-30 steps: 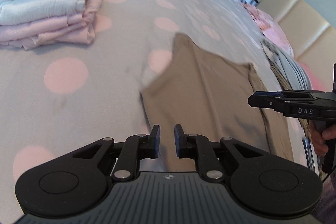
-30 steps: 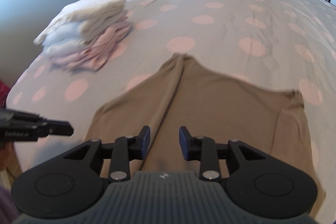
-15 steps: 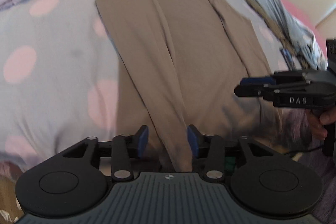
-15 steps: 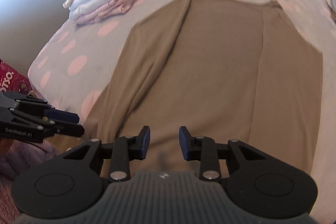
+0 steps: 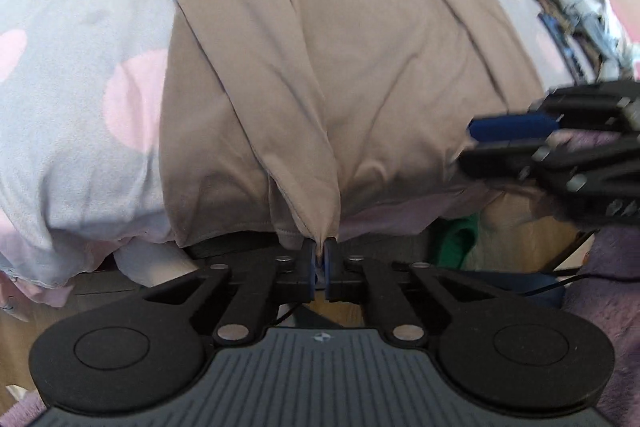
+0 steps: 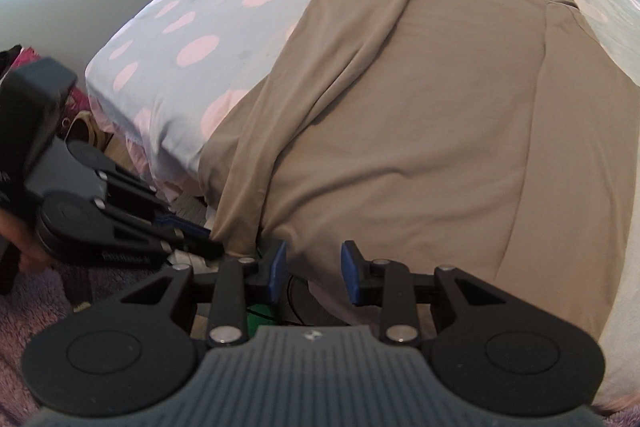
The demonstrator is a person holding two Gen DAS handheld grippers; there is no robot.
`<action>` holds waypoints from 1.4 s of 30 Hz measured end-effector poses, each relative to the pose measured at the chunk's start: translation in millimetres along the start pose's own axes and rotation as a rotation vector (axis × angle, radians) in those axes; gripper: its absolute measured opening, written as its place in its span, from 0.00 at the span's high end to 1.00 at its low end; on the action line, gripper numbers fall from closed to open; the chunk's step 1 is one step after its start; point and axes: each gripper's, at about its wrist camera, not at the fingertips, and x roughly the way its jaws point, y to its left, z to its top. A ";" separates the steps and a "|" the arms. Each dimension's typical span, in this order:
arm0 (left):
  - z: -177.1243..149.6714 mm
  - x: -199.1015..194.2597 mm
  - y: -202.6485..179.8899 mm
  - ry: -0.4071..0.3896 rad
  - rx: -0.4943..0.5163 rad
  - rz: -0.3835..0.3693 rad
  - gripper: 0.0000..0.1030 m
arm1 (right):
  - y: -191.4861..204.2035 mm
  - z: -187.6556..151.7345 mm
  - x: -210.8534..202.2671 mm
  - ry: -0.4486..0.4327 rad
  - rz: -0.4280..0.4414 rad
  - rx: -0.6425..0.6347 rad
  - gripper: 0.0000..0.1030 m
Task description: Fold clothes
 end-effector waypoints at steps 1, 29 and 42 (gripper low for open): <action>-0.1 -5.0 2.5 -0.013 -0.008 -0.010 0.99 | 1.2 -1.1 1.6 0.002 0.001 -0.008 0.67; -14.9 -49.8 72.0 -0.097 -0.280 -0.054 0.99 | 17.6 3.8 107.3 0.009 0.386 0.234 0.90; -6.2 -80.4 49.7 -0.075 -0.205 -0.173 0.99 | 6.4 -5.2 12.9 -0.013 0.482 0.340 0.99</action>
